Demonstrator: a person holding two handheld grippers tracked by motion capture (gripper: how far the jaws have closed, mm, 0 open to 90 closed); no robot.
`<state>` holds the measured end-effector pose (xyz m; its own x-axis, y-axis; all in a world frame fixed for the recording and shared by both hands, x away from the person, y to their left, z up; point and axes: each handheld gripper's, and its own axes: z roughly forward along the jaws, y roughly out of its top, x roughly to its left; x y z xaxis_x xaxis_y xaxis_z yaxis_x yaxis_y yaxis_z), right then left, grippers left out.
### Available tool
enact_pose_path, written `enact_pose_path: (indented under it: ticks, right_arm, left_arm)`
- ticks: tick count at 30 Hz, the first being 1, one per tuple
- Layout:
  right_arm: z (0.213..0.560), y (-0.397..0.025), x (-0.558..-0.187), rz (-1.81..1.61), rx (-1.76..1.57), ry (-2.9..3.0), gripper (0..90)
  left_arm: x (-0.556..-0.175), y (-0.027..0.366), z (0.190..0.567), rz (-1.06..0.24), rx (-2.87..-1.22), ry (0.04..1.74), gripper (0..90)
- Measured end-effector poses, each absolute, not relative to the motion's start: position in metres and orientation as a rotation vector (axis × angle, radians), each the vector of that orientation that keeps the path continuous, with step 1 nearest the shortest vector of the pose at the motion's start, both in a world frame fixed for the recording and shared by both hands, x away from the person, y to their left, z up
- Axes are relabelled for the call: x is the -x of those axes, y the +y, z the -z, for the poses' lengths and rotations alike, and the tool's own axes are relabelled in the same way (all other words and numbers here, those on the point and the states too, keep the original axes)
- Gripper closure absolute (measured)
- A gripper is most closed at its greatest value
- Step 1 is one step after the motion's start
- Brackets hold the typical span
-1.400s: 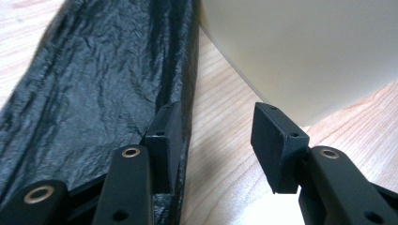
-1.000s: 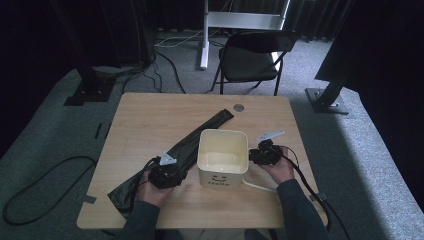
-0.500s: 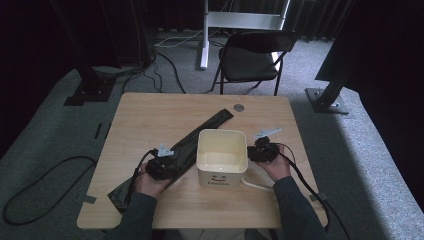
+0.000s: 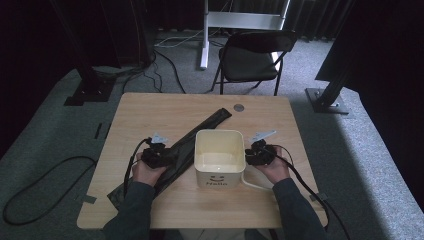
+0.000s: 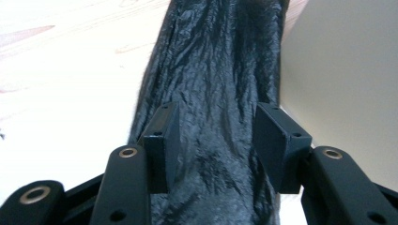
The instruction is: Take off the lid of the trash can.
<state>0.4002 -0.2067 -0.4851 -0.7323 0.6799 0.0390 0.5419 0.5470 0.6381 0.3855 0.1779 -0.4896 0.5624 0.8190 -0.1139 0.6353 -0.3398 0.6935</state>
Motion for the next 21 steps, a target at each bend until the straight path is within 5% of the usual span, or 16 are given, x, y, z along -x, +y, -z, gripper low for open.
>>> enact_pose_path:
  ticks: [21]
  right_arm:
    - [0.484, -0.217, -0.380, -0.842, -0.958, 2.567, 57.2]
  left_arm:
    - [-0.412, 0.193, 0.470, -0.314, -2.058, 1.172, 52.4]
